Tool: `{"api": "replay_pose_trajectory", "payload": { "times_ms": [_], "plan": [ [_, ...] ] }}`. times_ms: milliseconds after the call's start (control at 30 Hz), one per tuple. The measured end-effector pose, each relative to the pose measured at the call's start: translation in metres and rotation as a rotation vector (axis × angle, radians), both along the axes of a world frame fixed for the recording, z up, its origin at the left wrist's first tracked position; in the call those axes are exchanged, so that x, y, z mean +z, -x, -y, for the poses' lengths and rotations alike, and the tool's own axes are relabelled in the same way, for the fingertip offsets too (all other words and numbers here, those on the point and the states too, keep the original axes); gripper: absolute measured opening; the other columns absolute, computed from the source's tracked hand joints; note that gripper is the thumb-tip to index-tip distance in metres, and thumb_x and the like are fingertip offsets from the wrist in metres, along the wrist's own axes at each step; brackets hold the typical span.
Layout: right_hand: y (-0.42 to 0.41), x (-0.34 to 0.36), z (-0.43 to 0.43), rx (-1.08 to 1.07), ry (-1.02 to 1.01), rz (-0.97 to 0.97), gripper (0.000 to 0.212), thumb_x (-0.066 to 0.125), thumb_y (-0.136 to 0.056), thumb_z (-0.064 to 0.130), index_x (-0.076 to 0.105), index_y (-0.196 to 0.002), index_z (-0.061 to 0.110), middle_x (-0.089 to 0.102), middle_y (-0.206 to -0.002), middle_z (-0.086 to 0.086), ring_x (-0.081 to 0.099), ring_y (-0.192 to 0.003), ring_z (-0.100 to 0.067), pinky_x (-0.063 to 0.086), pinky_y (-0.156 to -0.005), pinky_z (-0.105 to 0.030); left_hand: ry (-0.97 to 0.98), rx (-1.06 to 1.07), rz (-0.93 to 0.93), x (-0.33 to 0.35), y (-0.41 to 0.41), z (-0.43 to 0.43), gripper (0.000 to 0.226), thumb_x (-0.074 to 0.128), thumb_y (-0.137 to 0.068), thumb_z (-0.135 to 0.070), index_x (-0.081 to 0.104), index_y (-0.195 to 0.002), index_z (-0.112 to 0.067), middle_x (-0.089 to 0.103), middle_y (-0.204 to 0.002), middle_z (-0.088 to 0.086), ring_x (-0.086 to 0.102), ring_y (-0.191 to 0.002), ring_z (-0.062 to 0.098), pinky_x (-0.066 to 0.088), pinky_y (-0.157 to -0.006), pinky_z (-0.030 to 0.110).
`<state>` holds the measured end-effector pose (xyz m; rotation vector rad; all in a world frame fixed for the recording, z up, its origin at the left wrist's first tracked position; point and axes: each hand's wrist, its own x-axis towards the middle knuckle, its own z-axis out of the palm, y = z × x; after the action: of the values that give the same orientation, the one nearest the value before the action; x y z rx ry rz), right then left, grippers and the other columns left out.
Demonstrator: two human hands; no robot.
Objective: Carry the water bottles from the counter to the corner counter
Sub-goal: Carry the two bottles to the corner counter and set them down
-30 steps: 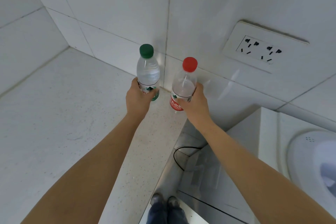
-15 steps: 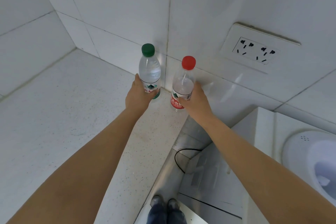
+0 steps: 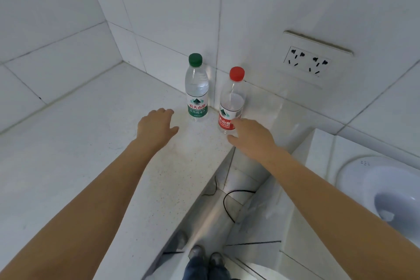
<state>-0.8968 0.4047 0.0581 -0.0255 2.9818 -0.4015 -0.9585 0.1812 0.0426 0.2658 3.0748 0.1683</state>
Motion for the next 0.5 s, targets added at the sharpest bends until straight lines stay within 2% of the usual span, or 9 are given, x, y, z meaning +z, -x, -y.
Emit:
{"api": "replay_pose_trajectory", "payload": {
  "times_ms": [67, 167, 400, 500],
  "plan": [
    [-0.004, 0.009, 0.003, 0.107, 0.017, -0.032, 0.038, 0.047, -0.088, 0.029, 0.045, -0.12, 0.007, 0.055, -0.119, -0.014, 0.049, -0.108, -0.032, 0.046, -0.086, -0.042, -0.023, 0.011, -0.053, 0.009, -0.014, 0.004, 0.051, 0.053, -0.091, -0.036, 0.044, -0.137, -0.014, 0.053, -0.136, 0.008, 0.05, -0.121, 0.027, 0.046, -0.088, 0.04],
    [-0.008, 0.018, 0.004, 0.223, 0.073, 0.005, 0.047, 0.048, -0.09, 0.027, 0.037, -0.132, 0.01, 0.047, -0.133, -0.013, 0.04, -0.121, -0.031, 0.038, -0.099, -0.042, -0.049, 0.036, -0.073, 0.018, -0.035, 0.012, 0.05, 0.054, -0.091, -0.033, 0.044, -0.137, -0.014, 0.05, -0.14, 0.007, 0.048, -0.125, 0.027, 0.045, -0.092, 0.04],
    [-0.017, 0.026, 0.025, 0.415, 0.075, -0.094, 0.051, 0.047, -0.09, 0.025, 0.032, -0.137, 0.012, 0.039, -0.141, -0.012, 0.033, -0.129, -0.028, 0.032, -0.103, -0.04, -0.035, 0.131, -0.06, 0.021, -0.099, 0.037, 0.049, 0.054, -0.092, -0.031, 0.045, -0.137, -0.015, 0.048, -0.142, 0.004, 0.042, -0.131, 0.023, 0.041, -0.098, 0.038],
    [-0.022, 0.029, 0.043, 0.527, 0.063, -0.074, 0.05, 0.046, -0.091, 0.026, 0.031, -0.137, 0.013, 0.039, -0.142, -0.011, 0.033, -0.13, -0.028, 0.033, -0.104, -0.041, -0.013, 0.213, -0.065, 0.019, -0.135, 0.056, 0.048, 0.054, -0.092, -0.031, 0.046, -0.136, -0.015, 0.048, -0.142, 0.003, 0.042, -0.131, 0.023, 0.041, -0.099, 0.037]
  ]
}}
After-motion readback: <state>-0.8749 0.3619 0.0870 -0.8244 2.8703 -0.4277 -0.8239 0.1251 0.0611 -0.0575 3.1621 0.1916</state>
